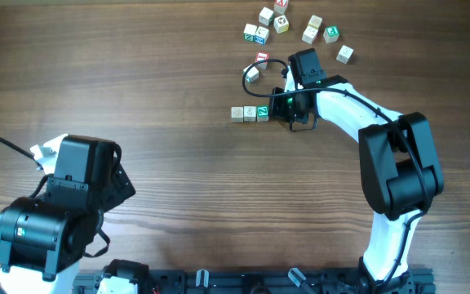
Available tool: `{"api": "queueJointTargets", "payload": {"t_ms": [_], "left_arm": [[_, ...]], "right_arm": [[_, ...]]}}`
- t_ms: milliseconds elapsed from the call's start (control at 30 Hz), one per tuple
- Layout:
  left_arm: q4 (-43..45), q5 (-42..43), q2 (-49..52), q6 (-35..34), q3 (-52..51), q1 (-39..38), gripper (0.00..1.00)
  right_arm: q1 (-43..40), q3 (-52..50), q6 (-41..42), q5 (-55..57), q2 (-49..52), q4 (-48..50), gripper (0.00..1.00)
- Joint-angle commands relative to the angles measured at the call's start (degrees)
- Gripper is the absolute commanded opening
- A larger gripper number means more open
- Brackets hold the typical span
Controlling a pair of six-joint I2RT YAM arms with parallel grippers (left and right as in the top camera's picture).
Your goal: Form a horizontal line
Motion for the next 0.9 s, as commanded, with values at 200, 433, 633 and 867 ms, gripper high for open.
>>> {"api": "queueJointTargets", "payload": {"t_ms": [200, 433, 633, 867], "left_arm": [[0.15, -0.92, -0.37, -1.2, -0.24, 0.48, 1.0], [0.15, -0.92, -0.37, -1.2, -0.24, 0.48, 1.0], [0.15, -0.92, -0.37, -1.2, -0.24, 0.48, 1.0], [0.15, -0.92, -0.37, -1.2, -0.24, 0.48, 1.0]], "right_arm": [[1.6, -0.31, 0.39, -3.28, 1.05, 0.9, 0.04], [1.73, -0.31, 3.58, 4.9, 1.05, 1.11, 0.05], [1.36, 0.37, 4.17, 12.5, -0.28, 3.41, 0.05], [3.85, 0.85, 2.93, 15.26, -9.2, 4.59, 0.17]]}}
